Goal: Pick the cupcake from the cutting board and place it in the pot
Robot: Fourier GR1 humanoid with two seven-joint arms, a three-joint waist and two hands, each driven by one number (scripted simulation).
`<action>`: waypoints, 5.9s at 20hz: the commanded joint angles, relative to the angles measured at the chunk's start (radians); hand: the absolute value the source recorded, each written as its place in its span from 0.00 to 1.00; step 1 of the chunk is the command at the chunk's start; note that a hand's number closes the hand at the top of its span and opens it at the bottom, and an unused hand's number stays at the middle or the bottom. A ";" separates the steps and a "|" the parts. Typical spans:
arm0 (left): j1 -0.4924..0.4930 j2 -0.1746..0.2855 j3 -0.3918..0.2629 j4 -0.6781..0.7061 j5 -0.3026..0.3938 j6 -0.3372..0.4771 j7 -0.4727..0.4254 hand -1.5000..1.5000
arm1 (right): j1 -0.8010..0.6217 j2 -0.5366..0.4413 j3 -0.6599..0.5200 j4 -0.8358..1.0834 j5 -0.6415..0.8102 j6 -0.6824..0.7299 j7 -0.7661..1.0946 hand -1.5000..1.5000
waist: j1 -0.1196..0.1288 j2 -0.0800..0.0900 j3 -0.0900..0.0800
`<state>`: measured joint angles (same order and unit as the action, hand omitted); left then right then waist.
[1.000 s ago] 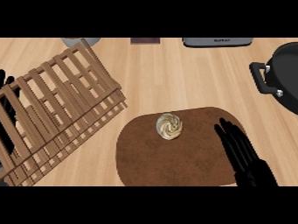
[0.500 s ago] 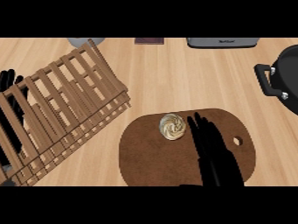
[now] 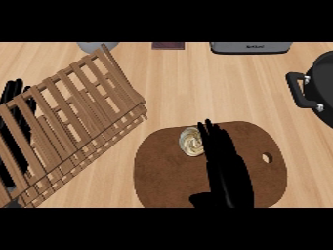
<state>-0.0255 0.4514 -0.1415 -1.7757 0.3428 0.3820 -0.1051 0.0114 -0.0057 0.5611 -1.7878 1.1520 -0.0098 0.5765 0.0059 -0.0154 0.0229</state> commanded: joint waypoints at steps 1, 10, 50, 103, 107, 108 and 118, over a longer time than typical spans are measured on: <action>0.005 -0.112 -0.138 0.123 -0.052 0.002 -0.025 0.50 | -0.039 0.005 -0.008 0.024 -0.007 -0.015 0.015 0.00 | -0.021 0.021 -0.023; 0.027 -0.138 -0.118 0.112 -0.083 0.001 -0.013 0.50 | -0.038 -0.008 -0.034 0.104 -0.027 -0.074 -0.028 0.00 | -0.025 0.020 -0.023; 0.063 -0.206 -0.052 0.093 -0.159 -0.082 0.016 0.50 | -0.735 -0.198 -0.402 0.496 0.076 -0.046 0.023 1.00 | -0.029 0.016 -0.024; 0.059 -0.274 0.018 0.018 -0.219 -0.156 0.103 0.50 | -0.737 -0.629 -1.195 1.270 -0.479 -0.190 -0.680 0.00 | 0.004 0.028 -0.017; 0.033 -0.271 0.029 0.052 -0.230 -0.159 0.103 0.50 | -0.764 -0.629 -1.330 1.273 -0.622 -0.219 -0.775 0.00 | -0.009 0.036 -0.016; 0.063 -0.274 0.030 0.050 -0.224 -0.173 0.082 0.50 | -0.740 -0.666 -1.350 1.285 -0.643 -0.177 -0.796 0.00 | -0.010 0.030 -0.019; 0.019 -0.296 0.029 0.070 -0.245 -0.179 0.077 0.50 | -0.674 -0.793 -1.499 1.406 -0.779 -0.124 -0.931 0.00 | 0.001 0.037 -0.018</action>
<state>-0.0182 0.2191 -0.0036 -1.8236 0.1387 0.2239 0.0170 -0.6832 -0.7453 -0.8911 -0.4177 0.4163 -0.1603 -0.3011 0.0147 -0.0028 0.0218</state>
